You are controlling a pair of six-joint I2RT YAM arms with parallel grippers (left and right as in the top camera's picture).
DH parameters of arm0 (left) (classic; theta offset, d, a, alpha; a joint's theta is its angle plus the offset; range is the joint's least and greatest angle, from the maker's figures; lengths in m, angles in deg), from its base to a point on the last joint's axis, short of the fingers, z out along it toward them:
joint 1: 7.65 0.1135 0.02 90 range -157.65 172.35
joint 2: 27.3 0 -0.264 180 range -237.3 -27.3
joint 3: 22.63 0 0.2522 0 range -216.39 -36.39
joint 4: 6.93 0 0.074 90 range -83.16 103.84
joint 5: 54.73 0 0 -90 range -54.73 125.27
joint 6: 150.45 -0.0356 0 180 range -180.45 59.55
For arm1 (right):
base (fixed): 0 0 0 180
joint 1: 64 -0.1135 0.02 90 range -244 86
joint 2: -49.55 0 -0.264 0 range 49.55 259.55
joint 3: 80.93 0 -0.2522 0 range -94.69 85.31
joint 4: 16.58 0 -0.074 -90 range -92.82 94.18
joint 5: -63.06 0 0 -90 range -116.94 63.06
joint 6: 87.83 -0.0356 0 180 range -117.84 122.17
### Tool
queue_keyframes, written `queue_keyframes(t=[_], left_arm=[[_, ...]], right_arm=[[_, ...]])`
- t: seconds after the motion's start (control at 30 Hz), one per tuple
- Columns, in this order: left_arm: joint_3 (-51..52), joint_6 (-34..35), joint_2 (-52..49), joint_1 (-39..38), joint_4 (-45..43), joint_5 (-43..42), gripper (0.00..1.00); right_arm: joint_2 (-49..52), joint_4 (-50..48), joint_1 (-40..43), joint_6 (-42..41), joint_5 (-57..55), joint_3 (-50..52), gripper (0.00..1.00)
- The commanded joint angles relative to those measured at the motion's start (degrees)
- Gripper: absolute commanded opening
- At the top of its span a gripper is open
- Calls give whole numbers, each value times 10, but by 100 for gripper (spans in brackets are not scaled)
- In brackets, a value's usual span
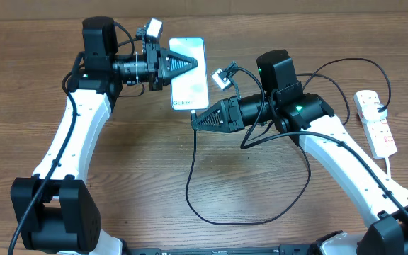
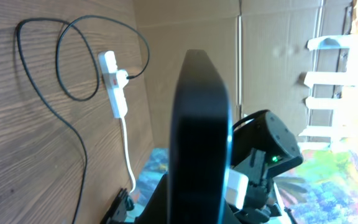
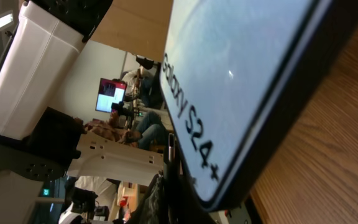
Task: Plug charger to phone and switch on socket
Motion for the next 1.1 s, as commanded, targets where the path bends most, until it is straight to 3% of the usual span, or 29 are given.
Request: queue_keyframes(t=[0.0,0.23,1.07], left_arm=[[-12,67,8,-1,-33,-12,4],[-12,79,8,-2,-57,-13,4],[-12,78,8,-5,-73,-21,4]], right_arm=[[-14,-6,-2,-1,-13,0,4],[-14,-73,-2,-40,-16,0,4],[-14,-66,-1,-118,-58,0,4]])
